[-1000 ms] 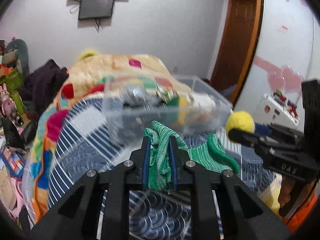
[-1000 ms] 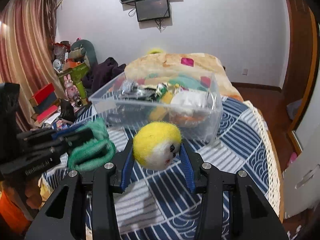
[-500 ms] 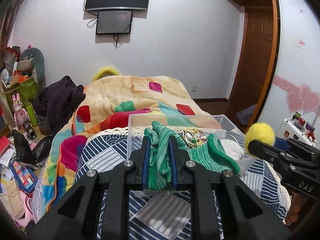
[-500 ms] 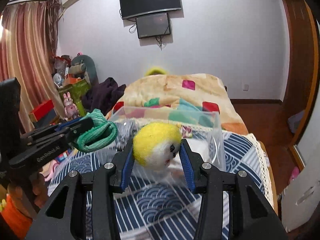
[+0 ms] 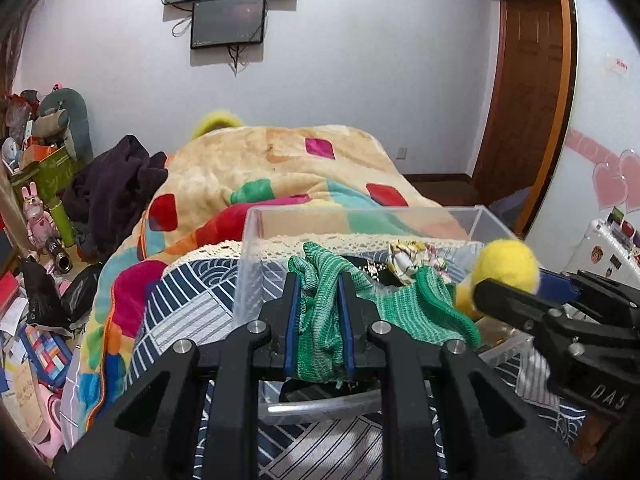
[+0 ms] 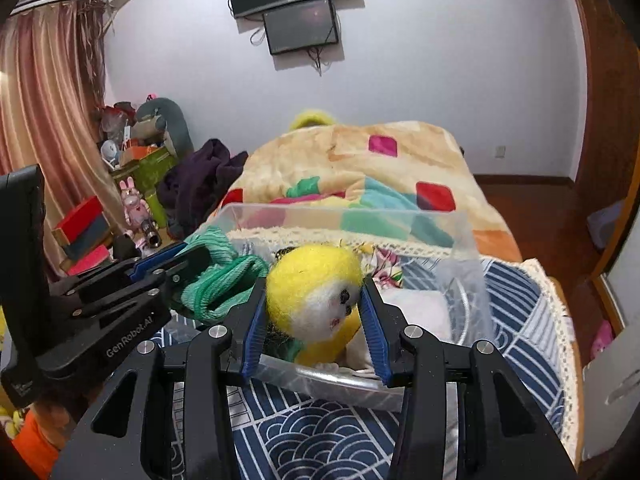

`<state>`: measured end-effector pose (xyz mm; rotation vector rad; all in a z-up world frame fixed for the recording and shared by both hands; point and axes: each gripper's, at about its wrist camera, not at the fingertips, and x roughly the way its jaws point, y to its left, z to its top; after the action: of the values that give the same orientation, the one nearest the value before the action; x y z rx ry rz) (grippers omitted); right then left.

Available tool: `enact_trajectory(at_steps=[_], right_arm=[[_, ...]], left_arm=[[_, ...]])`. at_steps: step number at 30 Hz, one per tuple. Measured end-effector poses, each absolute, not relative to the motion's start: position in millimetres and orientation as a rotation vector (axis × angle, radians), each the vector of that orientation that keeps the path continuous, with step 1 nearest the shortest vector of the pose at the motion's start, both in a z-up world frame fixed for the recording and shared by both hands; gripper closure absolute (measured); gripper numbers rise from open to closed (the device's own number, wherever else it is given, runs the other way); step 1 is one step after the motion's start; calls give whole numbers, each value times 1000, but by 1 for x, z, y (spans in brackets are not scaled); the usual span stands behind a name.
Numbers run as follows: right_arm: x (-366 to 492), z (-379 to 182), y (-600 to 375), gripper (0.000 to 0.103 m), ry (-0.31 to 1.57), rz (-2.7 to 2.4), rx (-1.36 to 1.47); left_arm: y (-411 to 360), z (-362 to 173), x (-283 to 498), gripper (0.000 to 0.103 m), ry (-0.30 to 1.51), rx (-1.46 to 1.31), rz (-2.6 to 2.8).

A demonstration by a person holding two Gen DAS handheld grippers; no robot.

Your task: Organize soft objects

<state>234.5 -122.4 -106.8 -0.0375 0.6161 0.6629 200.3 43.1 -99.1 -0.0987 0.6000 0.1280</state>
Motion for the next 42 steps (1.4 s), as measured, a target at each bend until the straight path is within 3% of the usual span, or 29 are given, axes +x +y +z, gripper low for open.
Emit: enact_trajectory(at_steps=[6,10,17,30,42], right_arm=[[235,-119,-112,62,652,663,-97],[234,-120,-114,61,656,645,-114],[228,-111,-128,39,630,634,-86],[196,-63,-159,37,459,608,-56],[145,-18,-176,27,259,588,-57]], left_arm=[[37,-106,203,83,626,-72,120],[41,-107,201,75,644,-92,109],[43,-99,185,58,629,-126,78],[26,-37,127,53,456,-87,19],[14,13,69,37,283,-63,-2]])
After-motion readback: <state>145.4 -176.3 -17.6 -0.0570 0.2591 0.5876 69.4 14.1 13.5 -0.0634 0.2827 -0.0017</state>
